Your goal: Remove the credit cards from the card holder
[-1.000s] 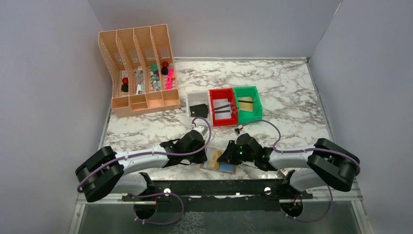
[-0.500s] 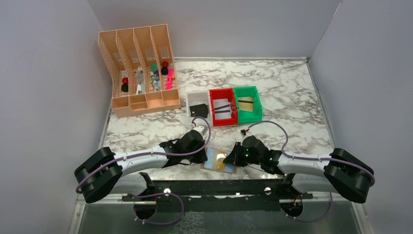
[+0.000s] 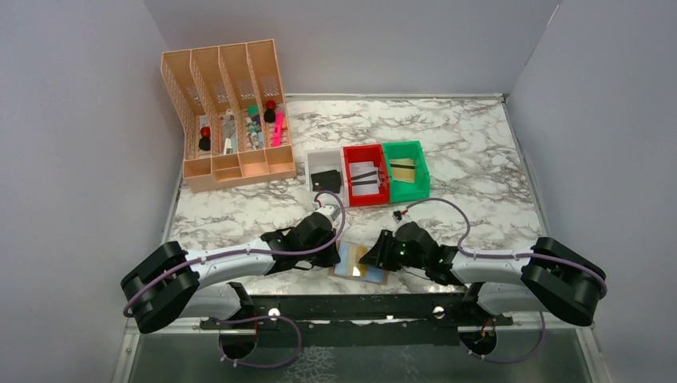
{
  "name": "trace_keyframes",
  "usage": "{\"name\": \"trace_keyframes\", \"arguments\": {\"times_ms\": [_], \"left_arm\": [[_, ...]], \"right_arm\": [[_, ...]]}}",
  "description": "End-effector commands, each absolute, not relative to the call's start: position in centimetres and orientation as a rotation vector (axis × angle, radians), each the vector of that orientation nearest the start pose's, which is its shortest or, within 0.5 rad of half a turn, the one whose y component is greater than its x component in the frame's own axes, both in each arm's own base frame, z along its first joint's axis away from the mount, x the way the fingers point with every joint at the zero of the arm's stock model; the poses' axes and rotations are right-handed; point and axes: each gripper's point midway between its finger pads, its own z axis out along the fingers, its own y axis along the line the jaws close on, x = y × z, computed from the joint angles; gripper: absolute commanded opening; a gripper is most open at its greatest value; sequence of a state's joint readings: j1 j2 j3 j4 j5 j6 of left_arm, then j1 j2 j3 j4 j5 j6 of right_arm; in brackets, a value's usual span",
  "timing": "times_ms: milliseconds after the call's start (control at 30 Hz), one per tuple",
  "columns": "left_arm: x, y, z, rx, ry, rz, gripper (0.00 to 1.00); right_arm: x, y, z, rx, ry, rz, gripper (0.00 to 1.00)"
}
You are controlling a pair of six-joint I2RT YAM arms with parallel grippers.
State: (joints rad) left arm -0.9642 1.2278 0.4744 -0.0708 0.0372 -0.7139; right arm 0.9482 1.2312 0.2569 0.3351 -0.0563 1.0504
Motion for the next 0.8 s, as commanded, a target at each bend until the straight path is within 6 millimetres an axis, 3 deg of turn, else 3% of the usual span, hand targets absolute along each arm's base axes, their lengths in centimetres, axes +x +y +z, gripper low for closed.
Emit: {"name": "trace_keyframes", "arguments": {"times_ms": [0,333,667,767], "left_arm": [[14.1,-26.8,4.0,0.352,2.525,-0.806,0.00],[14.1,-26.8,3.9,0.358,2.528,-0.801,0.00],[14.2,-26.7,4.7,0.347,2.498,-0.814,0.01],[14.3,-26.9,5.2,0.350,2.486,-0.827,0.30]], "right_arm": [[14.4,27.6,1.9,0.103,2.477,1.051,0.34],[14.5,27.9,2.5,0.064,2.468,1.051,0.04],[14.3,26.2,2.9,0.063,2.455,0.995,0.02],[14.1,26.3,2.7,0.060,2.468,0.995,0.08]]}}
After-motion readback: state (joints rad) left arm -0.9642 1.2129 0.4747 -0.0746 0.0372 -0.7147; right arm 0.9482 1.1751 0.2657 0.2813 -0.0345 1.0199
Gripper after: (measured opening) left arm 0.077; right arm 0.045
